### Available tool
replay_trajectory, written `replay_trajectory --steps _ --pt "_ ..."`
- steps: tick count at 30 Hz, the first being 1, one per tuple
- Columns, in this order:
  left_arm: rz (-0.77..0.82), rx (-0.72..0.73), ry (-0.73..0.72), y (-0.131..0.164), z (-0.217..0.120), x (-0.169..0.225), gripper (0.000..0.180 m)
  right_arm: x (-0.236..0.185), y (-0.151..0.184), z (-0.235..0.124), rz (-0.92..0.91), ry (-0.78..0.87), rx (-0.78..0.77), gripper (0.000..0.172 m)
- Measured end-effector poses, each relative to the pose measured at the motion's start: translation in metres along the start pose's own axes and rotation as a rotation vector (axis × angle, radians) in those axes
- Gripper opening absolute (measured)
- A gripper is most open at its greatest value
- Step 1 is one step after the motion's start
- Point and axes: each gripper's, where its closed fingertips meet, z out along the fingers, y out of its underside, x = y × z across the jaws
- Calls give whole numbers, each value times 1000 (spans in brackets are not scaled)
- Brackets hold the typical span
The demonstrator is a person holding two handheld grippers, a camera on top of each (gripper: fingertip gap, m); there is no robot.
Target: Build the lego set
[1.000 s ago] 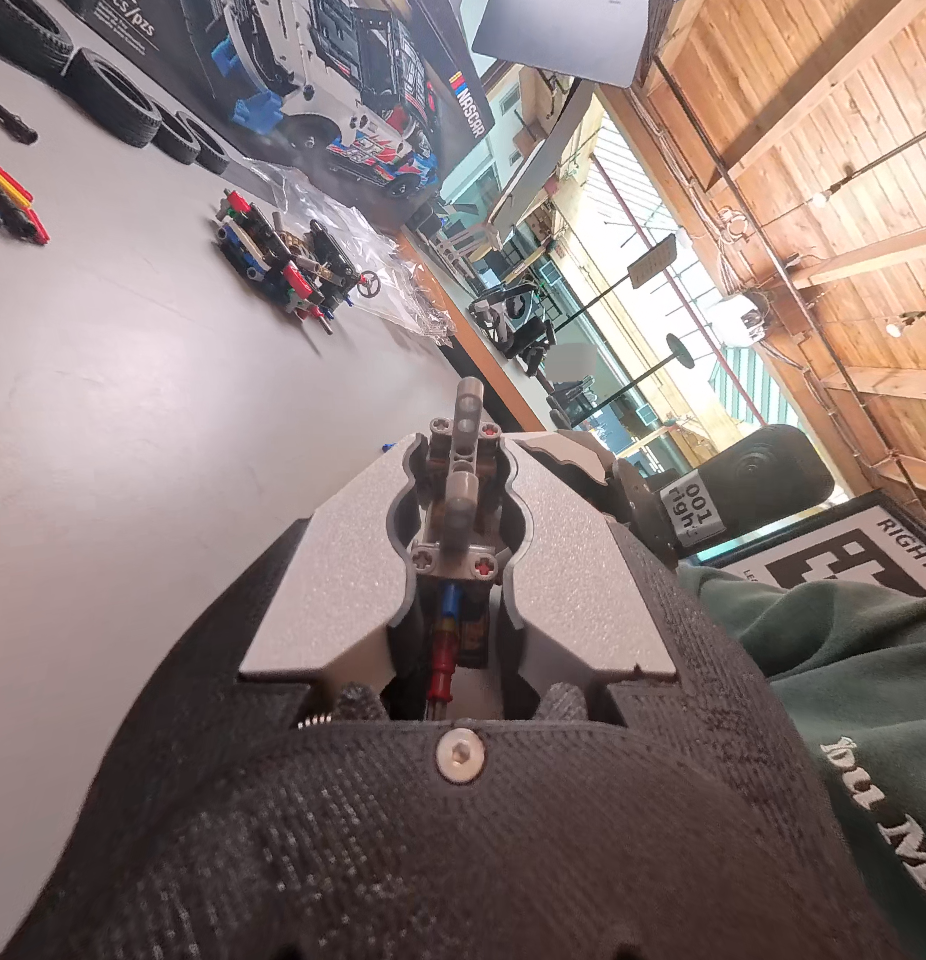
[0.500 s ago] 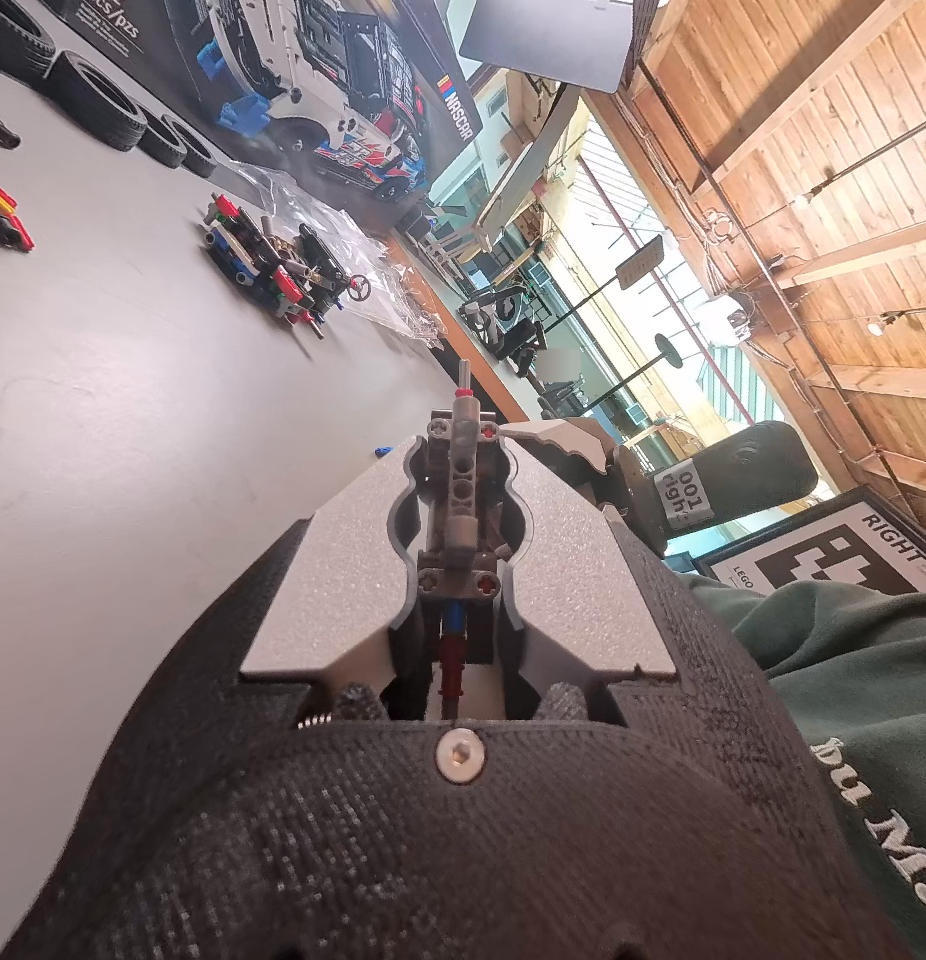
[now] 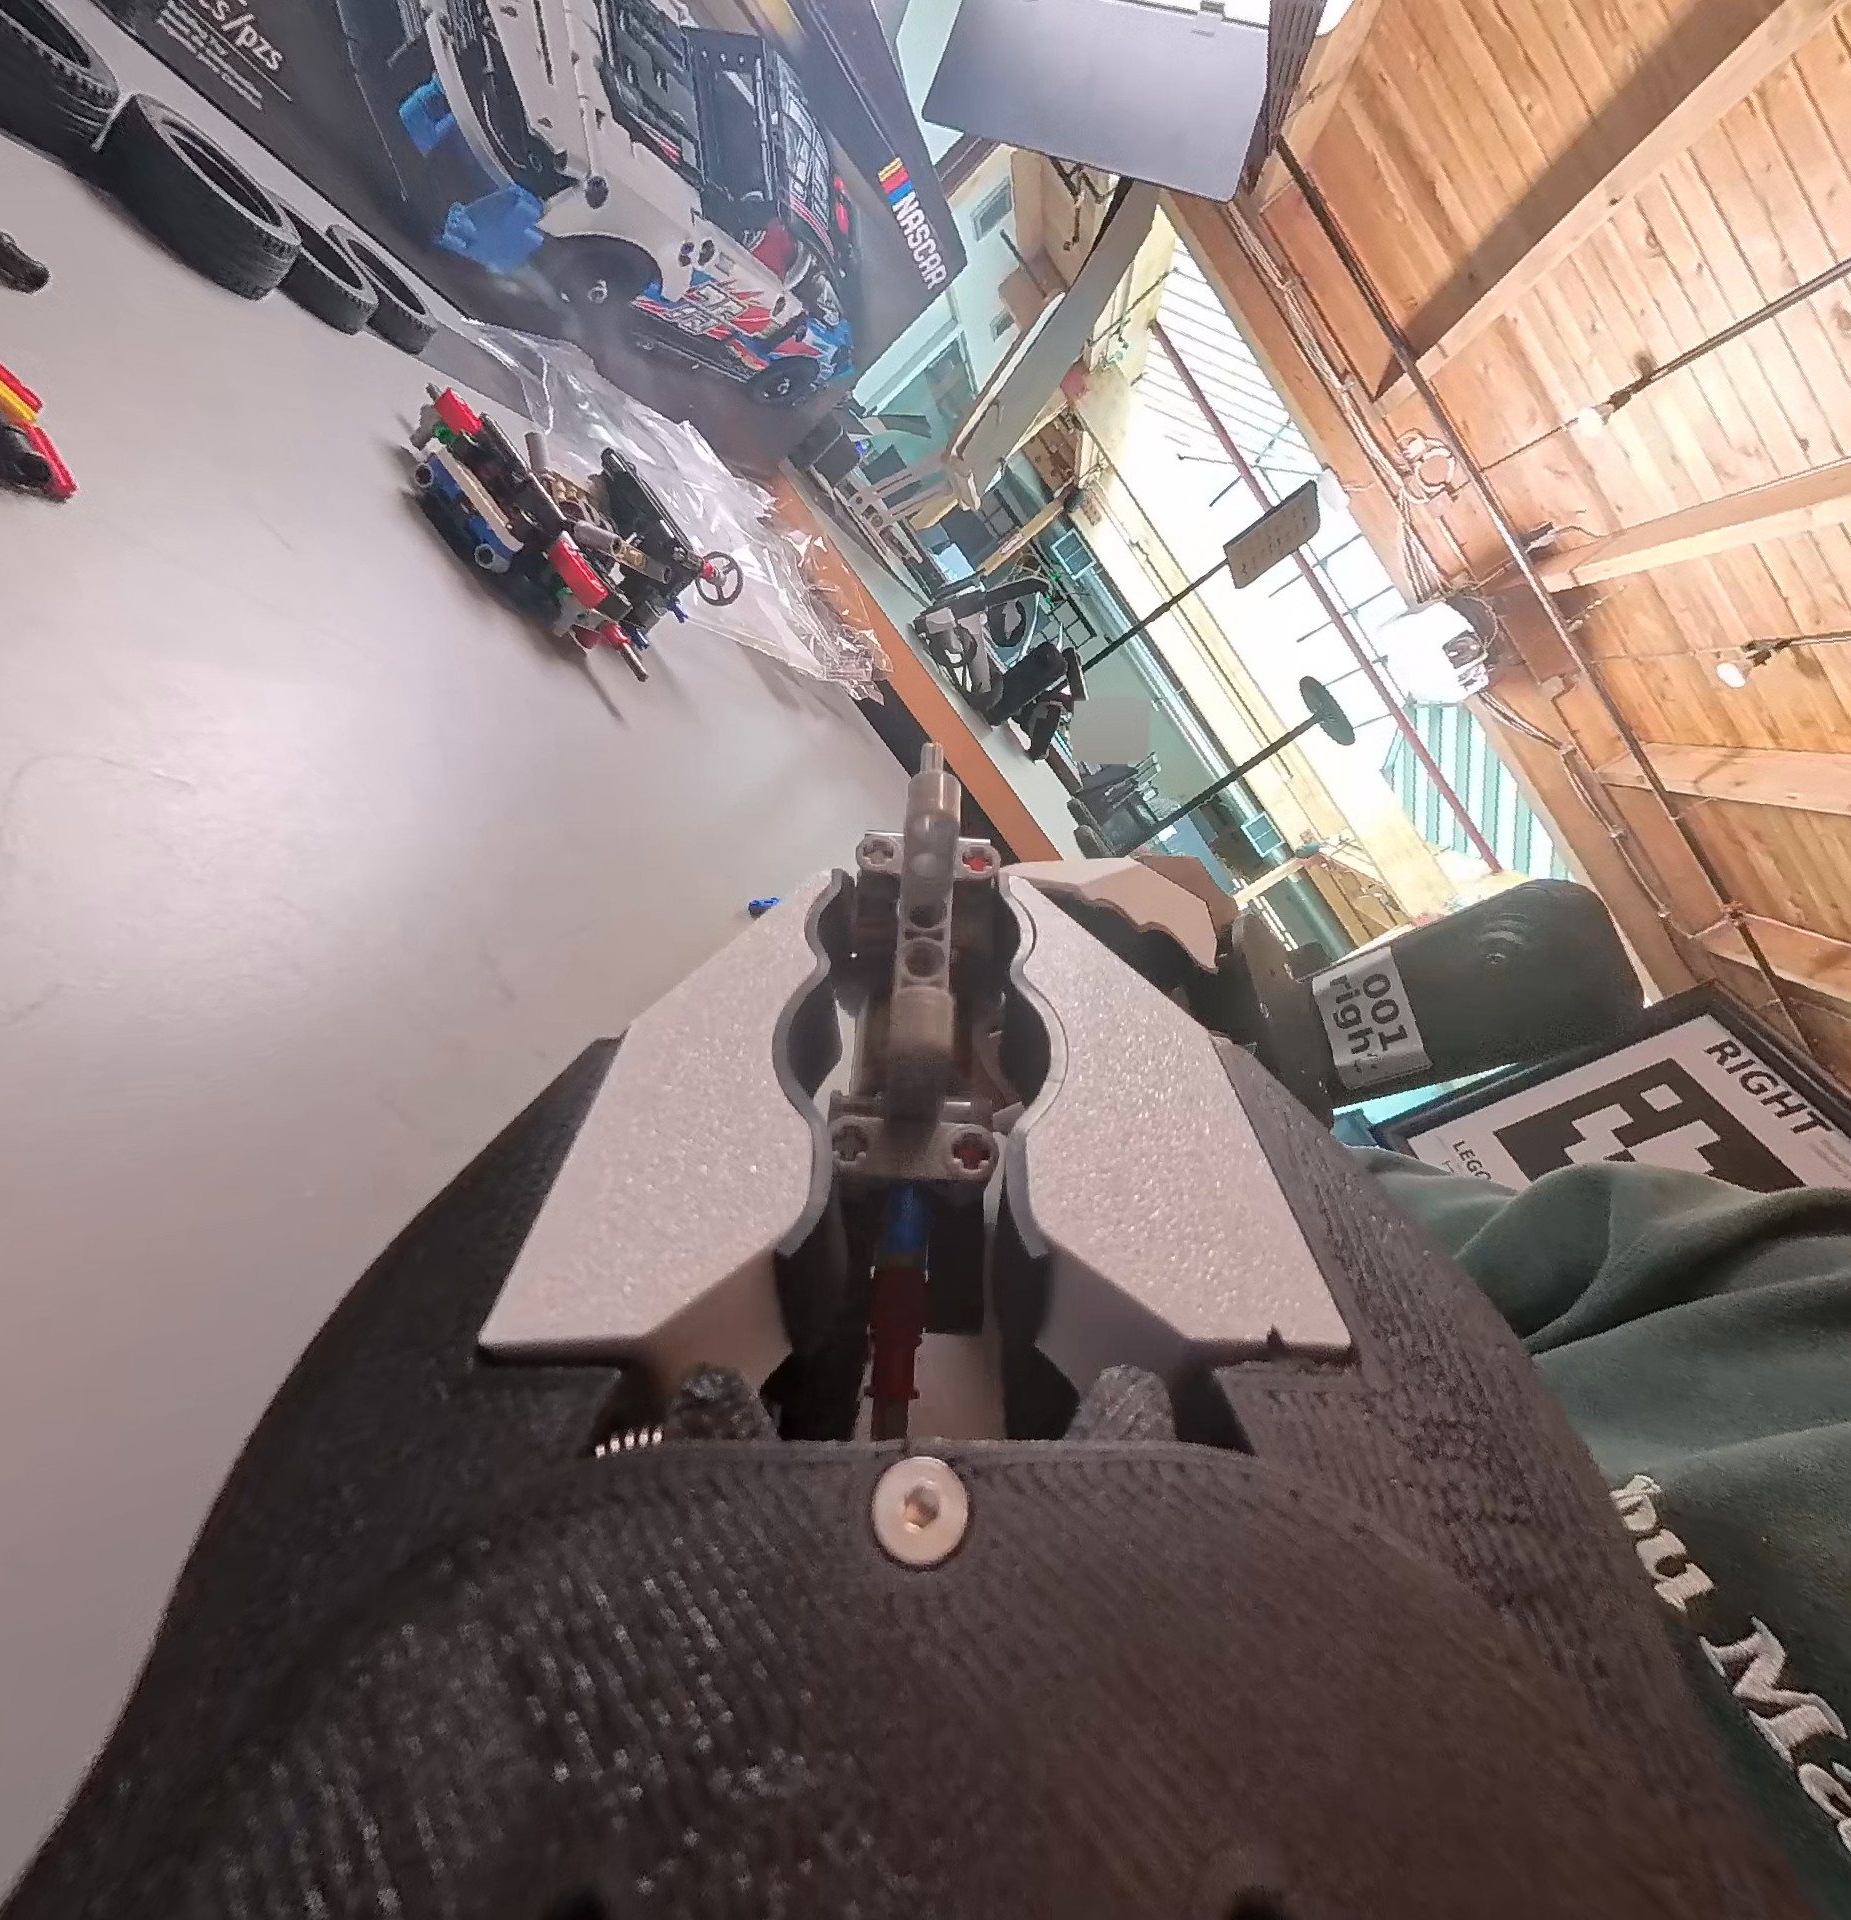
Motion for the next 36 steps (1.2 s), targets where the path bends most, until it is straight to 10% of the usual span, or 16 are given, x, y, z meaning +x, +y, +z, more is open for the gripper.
replay_trajectory --steps 26,36 --pt "-20 -13 11 4 -4 0 25 -9 1 1 218 -53 33 12" --pt "-20 -26 26 4 -4 0 24 -19 -1 0 308 -182 50 31"
